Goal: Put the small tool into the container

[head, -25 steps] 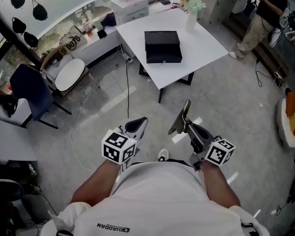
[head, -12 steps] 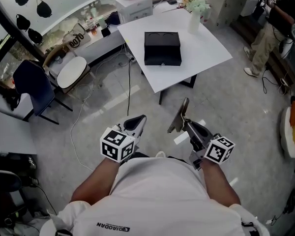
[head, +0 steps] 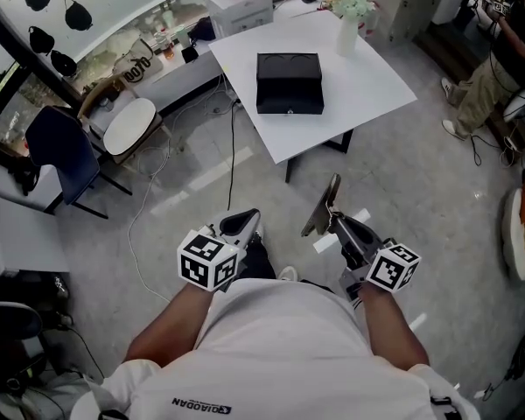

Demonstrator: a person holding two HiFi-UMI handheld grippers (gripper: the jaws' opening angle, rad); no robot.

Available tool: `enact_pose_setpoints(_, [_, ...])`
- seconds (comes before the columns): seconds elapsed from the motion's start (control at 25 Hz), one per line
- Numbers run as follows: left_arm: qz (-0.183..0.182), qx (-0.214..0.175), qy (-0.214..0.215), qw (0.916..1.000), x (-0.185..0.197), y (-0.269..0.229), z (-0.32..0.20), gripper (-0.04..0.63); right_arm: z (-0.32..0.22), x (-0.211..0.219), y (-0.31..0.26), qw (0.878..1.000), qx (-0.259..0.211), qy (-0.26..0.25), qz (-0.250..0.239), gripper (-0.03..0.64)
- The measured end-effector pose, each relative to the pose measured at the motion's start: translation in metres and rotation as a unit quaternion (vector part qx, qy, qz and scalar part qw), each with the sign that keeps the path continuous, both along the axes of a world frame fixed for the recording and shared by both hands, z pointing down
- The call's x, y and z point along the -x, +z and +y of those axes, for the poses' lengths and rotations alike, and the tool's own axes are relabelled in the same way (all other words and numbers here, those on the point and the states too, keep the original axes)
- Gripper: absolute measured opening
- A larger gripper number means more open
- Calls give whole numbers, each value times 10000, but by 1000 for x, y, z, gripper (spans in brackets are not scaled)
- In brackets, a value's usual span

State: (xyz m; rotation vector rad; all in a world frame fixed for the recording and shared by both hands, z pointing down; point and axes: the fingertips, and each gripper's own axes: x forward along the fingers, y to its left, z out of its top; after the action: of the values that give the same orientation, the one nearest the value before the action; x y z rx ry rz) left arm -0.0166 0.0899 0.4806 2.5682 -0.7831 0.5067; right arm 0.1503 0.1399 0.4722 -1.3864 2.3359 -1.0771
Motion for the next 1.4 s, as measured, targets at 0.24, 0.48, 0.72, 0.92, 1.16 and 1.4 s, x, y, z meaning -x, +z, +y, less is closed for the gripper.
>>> enact_pose_setpoints(0.24, [69, 12, 68, 10000, -6, 5, -14, 9, -10, 1, 7, 10000, 72, 17, 25, 34])
enact_pose_setpoints(0.48, [152, 5, 100, 9998, -15, 5, -42, 9, -35, -5, 7, 9999, 73, 64, 77, 34])
enact_pose_setpoints(0.72, [104, 119, 154, 9998, -19, 13, -84, 9, -77, -7, 9, 9997, 170, 62, 138, 34])
enact_pose_setpoints(0.92, [180, 66, 230, 9996, -30, 3, -139, 9, -126, -13, 2, 9996, 145, 89, 211, 34])
enact_pose_setpoints(1.16, [198, -56, 429, 9989, -42, -8, -203, 9, -187, -19, -14, 9992, 58, 220, 334, 34])
enact_pose_setpoints(1.4, [170, -209, 674, 9974, -46, -14, -257, 9, -238, -15, -22, 9981, 6, 309, 524, 34])
